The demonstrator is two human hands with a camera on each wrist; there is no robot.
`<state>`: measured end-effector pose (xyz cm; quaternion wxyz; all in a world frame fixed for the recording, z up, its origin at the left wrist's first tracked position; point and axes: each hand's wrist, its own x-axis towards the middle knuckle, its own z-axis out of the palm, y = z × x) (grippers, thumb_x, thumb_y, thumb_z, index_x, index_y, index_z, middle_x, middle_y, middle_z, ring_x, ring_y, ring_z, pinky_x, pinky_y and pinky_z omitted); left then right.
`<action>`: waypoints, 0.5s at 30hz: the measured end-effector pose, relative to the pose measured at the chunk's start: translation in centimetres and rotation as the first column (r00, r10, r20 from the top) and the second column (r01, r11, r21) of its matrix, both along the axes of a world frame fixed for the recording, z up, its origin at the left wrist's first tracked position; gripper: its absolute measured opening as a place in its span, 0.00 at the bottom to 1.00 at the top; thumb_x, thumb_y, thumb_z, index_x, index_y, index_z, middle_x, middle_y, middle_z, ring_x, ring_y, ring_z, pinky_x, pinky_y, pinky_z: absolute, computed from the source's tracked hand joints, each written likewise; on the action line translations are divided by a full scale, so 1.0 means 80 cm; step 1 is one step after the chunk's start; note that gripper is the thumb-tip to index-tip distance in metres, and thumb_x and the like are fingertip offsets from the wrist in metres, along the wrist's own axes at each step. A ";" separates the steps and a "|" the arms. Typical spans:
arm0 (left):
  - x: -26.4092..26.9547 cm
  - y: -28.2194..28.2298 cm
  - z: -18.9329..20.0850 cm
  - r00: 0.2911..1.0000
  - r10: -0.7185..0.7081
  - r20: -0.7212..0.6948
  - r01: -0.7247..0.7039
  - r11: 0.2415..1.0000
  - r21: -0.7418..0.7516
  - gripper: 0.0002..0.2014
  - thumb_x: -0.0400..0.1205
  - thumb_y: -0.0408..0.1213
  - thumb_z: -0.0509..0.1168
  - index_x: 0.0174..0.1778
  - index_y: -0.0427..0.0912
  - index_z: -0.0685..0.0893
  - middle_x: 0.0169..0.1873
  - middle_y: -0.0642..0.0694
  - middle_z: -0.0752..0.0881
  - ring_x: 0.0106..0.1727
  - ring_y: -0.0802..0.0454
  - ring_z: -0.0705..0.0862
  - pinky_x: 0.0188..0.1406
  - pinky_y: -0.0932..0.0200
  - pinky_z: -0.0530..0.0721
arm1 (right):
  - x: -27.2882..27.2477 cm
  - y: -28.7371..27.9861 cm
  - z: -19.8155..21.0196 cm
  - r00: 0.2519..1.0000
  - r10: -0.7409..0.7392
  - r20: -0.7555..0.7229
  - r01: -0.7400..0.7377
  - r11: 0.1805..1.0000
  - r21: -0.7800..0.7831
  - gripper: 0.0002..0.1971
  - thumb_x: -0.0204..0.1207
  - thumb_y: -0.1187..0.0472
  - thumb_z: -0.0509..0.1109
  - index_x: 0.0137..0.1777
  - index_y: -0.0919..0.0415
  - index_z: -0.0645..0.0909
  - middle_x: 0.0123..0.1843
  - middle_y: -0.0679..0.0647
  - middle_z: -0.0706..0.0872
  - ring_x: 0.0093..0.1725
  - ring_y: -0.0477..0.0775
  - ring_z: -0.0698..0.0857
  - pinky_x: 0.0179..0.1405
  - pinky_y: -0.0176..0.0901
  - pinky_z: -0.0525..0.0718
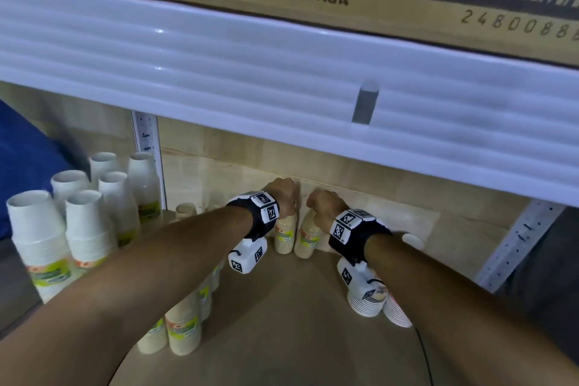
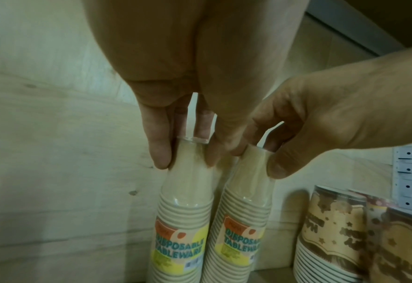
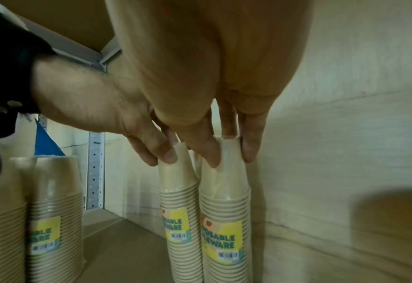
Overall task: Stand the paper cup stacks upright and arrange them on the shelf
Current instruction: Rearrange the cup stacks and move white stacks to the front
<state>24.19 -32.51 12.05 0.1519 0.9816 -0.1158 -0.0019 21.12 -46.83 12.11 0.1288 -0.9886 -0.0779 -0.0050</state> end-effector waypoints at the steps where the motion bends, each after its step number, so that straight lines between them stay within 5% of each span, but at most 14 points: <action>1: 0.004 0.001 -0.002 1.000 -0.002 -0.007 0.002 1.000 0.002 0.18 0.75 0.38 0.73 0.60 0.41 0.83 0.58 0.41 0.84 0.53 0.41 0.85 0.46 0.51 0.86 | 0.002 0.001 -0.002 1.000 0.006 -0.006 -0.006 1.000 0.001 0.20 0.77 0.69 0.64 0.69 0.61 0.78 0.71 0.59 0.77 0.71 0.59 0.77 0.66 0.44 0.76; 4: 0.007 0.002 -0.004 0.999 -0.019 -0.045 0.019 1.000 0.004 0.15 0.78 0.36 0.69 0.61 0.41 0.84 0.58 0.41 0.85 0.55 0.41 0.85 0.44 0.54 0.84 | 0.010 0.005 -0.011 1.000 -0.001 0.000 0.001 1.000 0.019 0.21 0.77 0.70 0.63 0.70 0.60 0.77 0.71 0.59 0.78 0.71 0.59 0.77 0.66 0.43 0.76; 8: 0.008 0.006 -0.010 0.996 -0.046 -0.079 0.040 0.996 -0.078 0.16 0.85 0.38 0.62 0.69 0.41 0.81 0.68 0.45 0.82 0.64 0.44 0.82 0.58 0.56 0.81 | 0.015 0.008 -0.020 0.999 -0.036 0.005 0.036 0.996 0.086 0.24 0.79 0.69 0.59 0.75 0.60 0.74 0.74 0.59 0.77 0.72 0.59 0.77 0.69 0.44 0.76; 12: 0.009 0.009 -0.008 0.995 -0.075 -0.071 0.066 0.991 -0.114 0.12 0.84 0.38 0.62 0.61 0.41 0.84 0.60 0.44 0.85 0.56 0.44 0.83 0.48 0.59 0.79 | 0.016 0.009 -0.020 1.000 -0.015 0.017 0.013 0.993 0.117 0.26 0.78 0.70 0.60 0.77 0.62 0.72 0.73 0.60 0.78 0.71 0.59 0.79 0.69 0.46 0.78; 15: 0.006 0.010 -0.002 0.998 -0.047 -0.030 0.042 0.985 -0.169 0.12 0.81 0.35 0.66 0.59 0.37 0.84 0.58 0.41 0.85 0.57 0.41 0.84 0.56 0.49 0.85 | 0.014 0.008 -0.020 0.999 -0.013 0.050 0.007 0.991 0.133 0.27 0.75 0.72 0.62 0.76 0.61 0.72 0.72 0.60 0.78 0.70 0.56 0.80 0.69 0.45 0.78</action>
